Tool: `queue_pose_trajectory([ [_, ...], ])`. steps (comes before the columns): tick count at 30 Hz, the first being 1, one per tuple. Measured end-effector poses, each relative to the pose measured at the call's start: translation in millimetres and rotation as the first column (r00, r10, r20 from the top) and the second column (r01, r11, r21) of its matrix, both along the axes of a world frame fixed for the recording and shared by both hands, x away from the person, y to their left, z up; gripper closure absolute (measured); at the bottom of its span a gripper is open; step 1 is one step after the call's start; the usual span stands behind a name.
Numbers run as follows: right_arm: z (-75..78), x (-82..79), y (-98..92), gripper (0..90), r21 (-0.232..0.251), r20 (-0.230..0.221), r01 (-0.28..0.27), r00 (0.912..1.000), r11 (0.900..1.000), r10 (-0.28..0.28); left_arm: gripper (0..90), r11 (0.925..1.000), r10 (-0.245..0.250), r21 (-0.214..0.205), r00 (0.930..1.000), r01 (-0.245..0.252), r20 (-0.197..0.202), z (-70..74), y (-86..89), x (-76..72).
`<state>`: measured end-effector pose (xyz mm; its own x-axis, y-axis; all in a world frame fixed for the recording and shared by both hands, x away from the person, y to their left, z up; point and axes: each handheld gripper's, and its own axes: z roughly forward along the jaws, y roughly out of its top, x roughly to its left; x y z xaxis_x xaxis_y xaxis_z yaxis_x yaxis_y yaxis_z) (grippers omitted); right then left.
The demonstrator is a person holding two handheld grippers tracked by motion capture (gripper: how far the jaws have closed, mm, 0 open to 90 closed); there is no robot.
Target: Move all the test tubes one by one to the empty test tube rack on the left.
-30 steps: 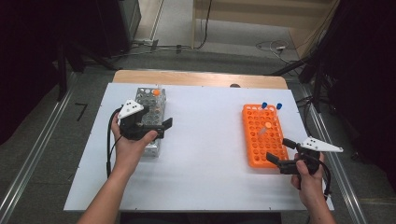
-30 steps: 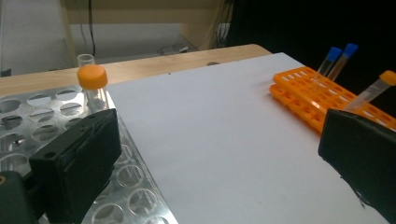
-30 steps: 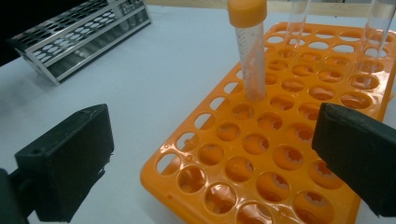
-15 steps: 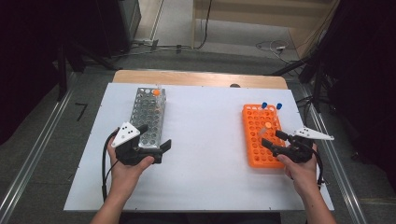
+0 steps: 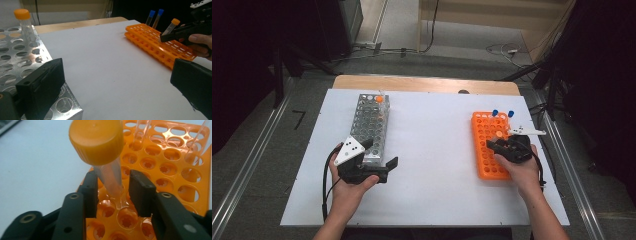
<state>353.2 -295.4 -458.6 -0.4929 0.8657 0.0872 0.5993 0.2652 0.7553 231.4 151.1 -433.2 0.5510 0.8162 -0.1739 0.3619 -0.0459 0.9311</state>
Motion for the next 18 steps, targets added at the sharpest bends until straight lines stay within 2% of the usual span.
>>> queue_pose_trajectory([
  [3,-0.5,-0.6,2.3,69.3,-0.022,0.006,0.009,0.9999,0.9997,-0.009,0.0,1.0000,0.003,0.004,1.0000,-0.003,-0.003,-1.0,0.5,0.6],
  [5,-0.4,-1.7,2.8,71.9,-0.036,0.015,0.015,0.9998,0.9992,-0.015,0.0,1.0000,0.004,0.000,1.0000,-0.004,0.000,-0.8,0.3,0.7],
  [12,4.7,-11.5,-3.4,72.3,0.023,0.095,0.020,0.9952,0.9995,-0.022,0.0,1.0000,-0.003,0.005,0.9999,0.003,0.011,1.8,-2.4,-0.5],
  [18,21.4,-25.9,-7.4,72.3,0.070,0.165,-0.007,0.9863,0.9975,-0.005,0.0,0.9999,-0.015,0.008,0.9998,0.014,0.016,3.1,-6.8,-0.2],
])
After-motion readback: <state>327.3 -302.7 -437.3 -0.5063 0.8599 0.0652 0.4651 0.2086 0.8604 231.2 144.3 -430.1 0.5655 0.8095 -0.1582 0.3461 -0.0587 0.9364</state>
